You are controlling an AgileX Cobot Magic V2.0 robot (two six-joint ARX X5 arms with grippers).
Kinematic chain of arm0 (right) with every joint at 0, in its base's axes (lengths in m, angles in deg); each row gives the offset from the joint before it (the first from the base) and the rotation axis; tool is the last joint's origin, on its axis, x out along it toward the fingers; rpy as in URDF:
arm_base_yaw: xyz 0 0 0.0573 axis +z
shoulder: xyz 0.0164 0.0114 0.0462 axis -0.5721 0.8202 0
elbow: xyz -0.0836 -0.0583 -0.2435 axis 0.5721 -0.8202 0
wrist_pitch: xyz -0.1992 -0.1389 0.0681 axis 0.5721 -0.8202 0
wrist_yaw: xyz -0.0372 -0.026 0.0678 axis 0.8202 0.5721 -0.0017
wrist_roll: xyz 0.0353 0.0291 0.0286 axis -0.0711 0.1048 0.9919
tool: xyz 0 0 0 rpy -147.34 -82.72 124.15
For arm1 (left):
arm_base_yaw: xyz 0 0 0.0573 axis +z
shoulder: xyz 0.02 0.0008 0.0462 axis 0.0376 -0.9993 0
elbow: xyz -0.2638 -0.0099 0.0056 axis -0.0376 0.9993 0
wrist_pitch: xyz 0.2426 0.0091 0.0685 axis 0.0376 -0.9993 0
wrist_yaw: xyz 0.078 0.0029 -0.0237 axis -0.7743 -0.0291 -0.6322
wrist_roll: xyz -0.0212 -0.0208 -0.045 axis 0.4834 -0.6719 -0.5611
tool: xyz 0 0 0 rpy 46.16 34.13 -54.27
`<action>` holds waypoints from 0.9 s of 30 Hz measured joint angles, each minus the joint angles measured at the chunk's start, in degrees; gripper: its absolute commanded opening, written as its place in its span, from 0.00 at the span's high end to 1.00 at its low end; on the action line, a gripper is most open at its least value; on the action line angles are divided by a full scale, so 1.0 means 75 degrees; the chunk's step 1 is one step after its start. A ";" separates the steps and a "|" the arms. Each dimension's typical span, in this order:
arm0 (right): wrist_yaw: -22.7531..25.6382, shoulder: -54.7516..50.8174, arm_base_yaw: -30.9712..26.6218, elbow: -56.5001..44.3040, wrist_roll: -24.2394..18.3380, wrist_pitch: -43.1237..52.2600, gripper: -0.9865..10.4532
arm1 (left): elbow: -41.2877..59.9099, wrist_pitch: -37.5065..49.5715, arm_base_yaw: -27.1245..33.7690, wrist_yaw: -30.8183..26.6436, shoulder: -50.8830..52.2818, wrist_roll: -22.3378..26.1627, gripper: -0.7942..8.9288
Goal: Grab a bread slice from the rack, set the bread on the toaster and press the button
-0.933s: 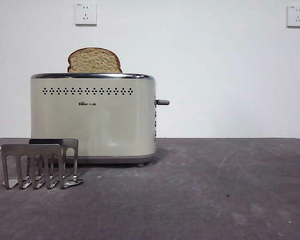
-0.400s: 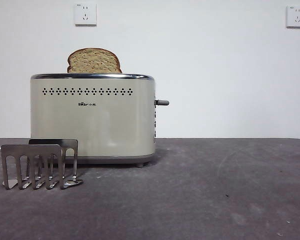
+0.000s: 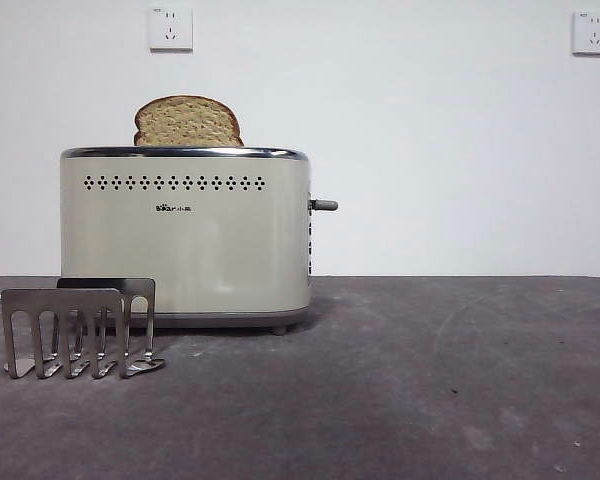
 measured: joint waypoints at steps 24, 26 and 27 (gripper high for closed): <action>0.1139 -0.3241 0.0000 -0.5727 0.1032 0.2273 0.91 | 0.0000 0.0000 0.0000 0.0000 0.0000 0.0000 0.92; 0.1139 -0.3357 0.0000 -0.5948 0.1145 0.2273 0.91 | 0.0000 0.0000 0.0000 0.0000 0.0000 0.0000 0.92; 0.1139 -0.3398 0.0000 -0.6059 0.1215 0.2276 0.91 | 0.0000 0.0000 0.0000 0.0000 0.0000 0.0000 0.92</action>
